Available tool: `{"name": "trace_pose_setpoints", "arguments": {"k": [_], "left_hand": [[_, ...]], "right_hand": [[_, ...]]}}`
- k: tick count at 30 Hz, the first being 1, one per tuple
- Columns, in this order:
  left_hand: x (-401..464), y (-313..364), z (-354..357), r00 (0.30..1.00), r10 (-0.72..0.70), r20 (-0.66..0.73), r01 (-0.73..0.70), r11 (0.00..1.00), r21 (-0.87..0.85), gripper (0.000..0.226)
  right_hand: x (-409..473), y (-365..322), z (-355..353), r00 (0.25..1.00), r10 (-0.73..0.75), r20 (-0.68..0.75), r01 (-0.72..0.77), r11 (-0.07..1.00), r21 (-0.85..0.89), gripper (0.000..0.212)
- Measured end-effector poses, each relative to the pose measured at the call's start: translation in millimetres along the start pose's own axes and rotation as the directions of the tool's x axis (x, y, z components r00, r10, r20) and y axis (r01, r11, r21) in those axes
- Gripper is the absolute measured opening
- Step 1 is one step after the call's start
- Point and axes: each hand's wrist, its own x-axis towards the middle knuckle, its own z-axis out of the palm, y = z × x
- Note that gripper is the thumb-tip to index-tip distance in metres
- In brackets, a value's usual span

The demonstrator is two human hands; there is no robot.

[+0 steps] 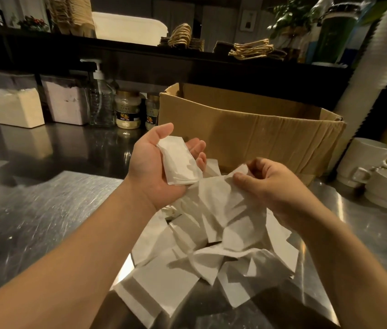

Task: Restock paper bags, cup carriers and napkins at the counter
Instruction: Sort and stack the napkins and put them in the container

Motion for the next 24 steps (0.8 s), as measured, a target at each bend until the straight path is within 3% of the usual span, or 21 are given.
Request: {"name": "trace_pose_setpoints", "arguments": {"k": [2,4,8,11,14,21,24], "left_hand": [[0,0,0,1.000,-0.008,-0.007,0.008,1.000,0.001,0.068],[0,-1,1,1.000,-0.012,-0.013,0.012,1.000,0.004,0.062],[0,3,0,1.000,0.015,-0.007,-0.015,1.000,0.003,0.056],[-2,5,1,0.999,-0.033,0.039,0.030,0.997,0.077,0.059],[-5,0,3,0.992,-0.098,0.078,0.081,0.978,0.192,0.058],[-8,-15,8,0.941,-0.308,0.139,0.203,0.844,0.497,0.049],[-6,-22,7,0.943,-0.306,0.130,0.171,0.781,0.600,0.053]], "right_hand": [[3,4,5,0.996,-0.026,-0.085,0.017,0.995,-0.102,0.013],[3,4,3,0.990,-0.083,-0.116,0.074,0.994,-0.083,0.011],[-5,-5,-4,0.973,-0.200,-0.115,0.221,0.952,0.214,0.008],[-12,-12,-8,0.976,-0.215,-0.046,0.212,0.868,0.448,0.012],[-18,-18,-12,0.966,-0.259,0.023,0.202,0.804,0.559,0.014],[-24,-21,-4,0.920,-0.391,0.034,0.317,0.791,0.522,0.013],[-27,-23,1,0.917,-0.398,0.017,0.355,0.835,0.422,0.012]]}}
